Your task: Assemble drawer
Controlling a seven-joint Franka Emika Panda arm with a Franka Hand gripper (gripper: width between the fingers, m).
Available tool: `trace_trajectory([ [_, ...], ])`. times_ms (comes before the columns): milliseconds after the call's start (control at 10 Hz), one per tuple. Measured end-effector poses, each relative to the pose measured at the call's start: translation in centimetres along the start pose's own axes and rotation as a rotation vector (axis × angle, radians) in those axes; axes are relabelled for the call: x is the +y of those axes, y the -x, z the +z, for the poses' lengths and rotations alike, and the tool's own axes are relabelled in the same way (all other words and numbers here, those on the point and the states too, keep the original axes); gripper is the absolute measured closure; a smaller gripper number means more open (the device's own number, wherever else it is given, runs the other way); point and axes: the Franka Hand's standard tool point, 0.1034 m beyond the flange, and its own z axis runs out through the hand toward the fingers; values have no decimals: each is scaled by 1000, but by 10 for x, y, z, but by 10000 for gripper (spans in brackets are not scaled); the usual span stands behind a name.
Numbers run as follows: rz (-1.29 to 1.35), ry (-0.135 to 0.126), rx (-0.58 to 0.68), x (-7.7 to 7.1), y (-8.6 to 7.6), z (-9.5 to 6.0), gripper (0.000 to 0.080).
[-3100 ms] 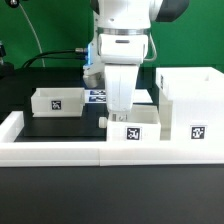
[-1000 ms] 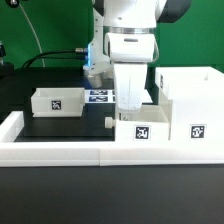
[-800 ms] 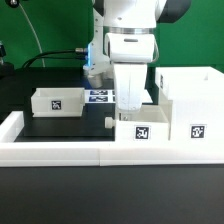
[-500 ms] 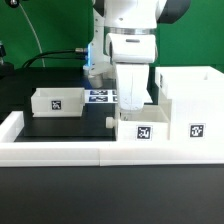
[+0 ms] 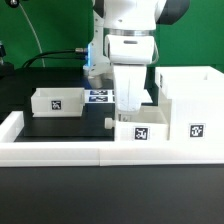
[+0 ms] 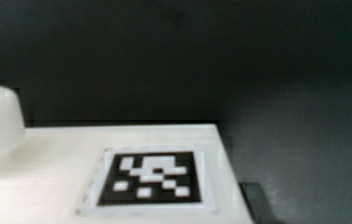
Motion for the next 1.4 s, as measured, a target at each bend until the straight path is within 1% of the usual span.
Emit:
trace_trajectory([
  [700, -9, 0, -6, 0, 4, 0, 755],
  [800, -9, 3, -5, 0, 4, 0, 755],
  [900, -11, 30, 1, 1, 2, 1, 755],
  [1000, -12, 25, 0, -1, 3, 2, 755],
  [1400, -5, 24, 0, -1, 6, 2, 755],
])
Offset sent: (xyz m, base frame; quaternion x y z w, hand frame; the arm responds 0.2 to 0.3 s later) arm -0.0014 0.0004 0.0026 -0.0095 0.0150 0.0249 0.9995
